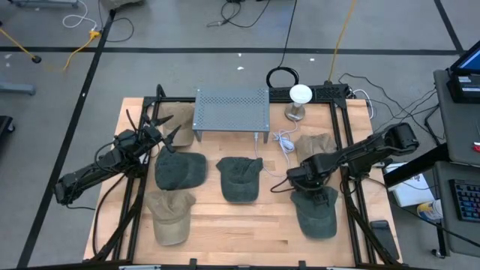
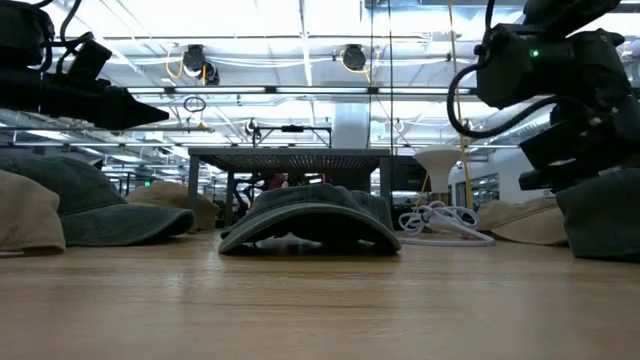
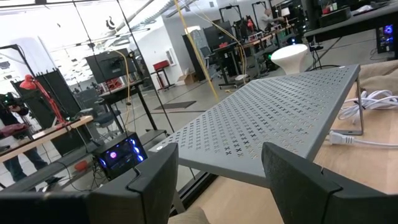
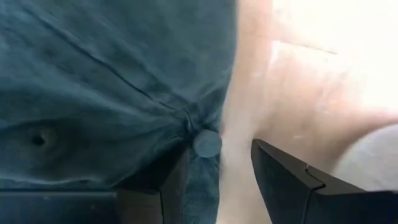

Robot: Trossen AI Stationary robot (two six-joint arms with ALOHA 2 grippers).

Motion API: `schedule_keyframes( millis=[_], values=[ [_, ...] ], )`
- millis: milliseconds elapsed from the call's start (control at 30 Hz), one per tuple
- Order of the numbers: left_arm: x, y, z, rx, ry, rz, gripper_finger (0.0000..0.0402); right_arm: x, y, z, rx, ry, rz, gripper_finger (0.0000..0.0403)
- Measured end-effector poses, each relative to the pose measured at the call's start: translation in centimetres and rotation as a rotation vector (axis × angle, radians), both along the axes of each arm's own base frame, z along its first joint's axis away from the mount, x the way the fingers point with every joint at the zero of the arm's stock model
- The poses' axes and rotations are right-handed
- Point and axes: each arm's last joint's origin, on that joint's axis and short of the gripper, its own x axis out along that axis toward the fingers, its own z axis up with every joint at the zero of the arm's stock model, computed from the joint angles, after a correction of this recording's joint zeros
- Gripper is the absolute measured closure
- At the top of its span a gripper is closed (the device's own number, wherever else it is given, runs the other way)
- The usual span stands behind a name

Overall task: Pick & Place hat
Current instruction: Put the bottom right gray cap on the shelf

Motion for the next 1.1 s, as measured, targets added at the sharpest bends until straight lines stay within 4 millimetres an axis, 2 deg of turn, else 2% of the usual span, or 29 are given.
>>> schedule_keyframes(
  millis=[367,467,667,833,967,1100],
  values=[
    [0.0,0.0,0.0,0.0,0.0,0.0,0.0165,-0.2,1.4,-0.5,-0.077,0.012,0.054,0.024],
    [0.0,0.0,0.0,0.0,0.0,0.0,0.0165,-0.2,1.6,-0.5,-0.083,0.011,0.066,0.0269],
    [0.0,0.0,0.0,0.0,0.0,0.0,0.0165,-0.3,1.7,-0.6,-0.083,0.015,0.074,0.0364],
    [0.0,0.0,0.0,0.0,0.0,0.0,0.0165,-0.3,1.7,-0.5,-0.086,0.017,0.071,0.0368],
    [0.0,0.0,0.0,0.0,0.0,0.0,0.0165,0.2,1.8,0.4,-0.086,-0.008,0.044,0.0368],
    [0.0,0.0,0.0,0.0,0.0,0.0,0.0165,1.2,2.0,2.6,-0.067,-0.088,-0.015,0.0368]
  ],
)
